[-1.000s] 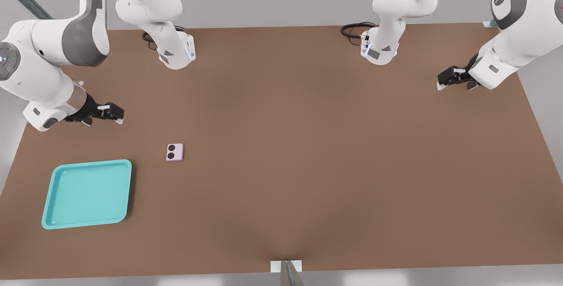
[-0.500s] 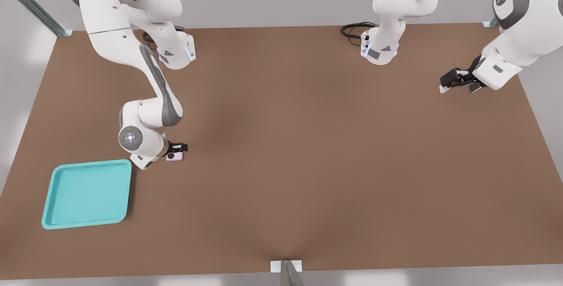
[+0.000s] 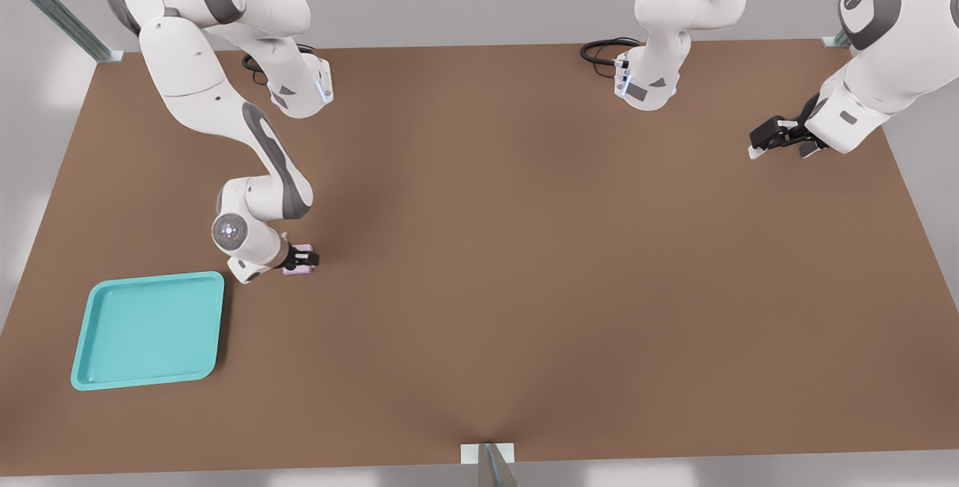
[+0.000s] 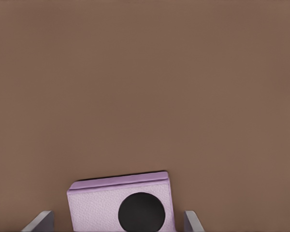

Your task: Keep left arm still and place phone on the tray with right arm

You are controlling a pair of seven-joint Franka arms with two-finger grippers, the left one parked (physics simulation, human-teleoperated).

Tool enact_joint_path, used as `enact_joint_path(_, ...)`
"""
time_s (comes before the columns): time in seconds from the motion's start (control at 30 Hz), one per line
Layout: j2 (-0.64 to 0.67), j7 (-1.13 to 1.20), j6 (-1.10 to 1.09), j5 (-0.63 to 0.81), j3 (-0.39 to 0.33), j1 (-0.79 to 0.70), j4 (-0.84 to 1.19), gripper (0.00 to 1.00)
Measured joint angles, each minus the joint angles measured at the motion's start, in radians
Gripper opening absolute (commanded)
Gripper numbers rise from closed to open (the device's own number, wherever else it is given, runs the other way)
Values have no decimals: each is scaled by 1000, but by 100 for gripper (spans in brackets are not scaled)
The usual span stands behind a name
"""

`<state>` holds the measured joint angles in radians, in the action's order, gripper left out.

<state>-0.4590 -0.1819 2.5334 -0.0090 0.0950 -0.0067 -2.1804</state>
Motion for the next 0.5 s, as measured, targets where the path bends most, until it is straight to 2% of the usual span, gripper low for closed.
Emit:
enact_joint_path(0.2,-5,-12,37,-17,0,2,-36,100)
enact_joint_path(0.23,-5,-14,41,-18,0,2,-38,93)
enact_joint_path(0.27,-4,-15,44,-19,0,3,-39,78)
enact_joint_path(0.33,-2,-13,50,-21,0,3,-40,67)
enact_joint_path(0.5,35,-1,50,-27,0,-5,-36,66)
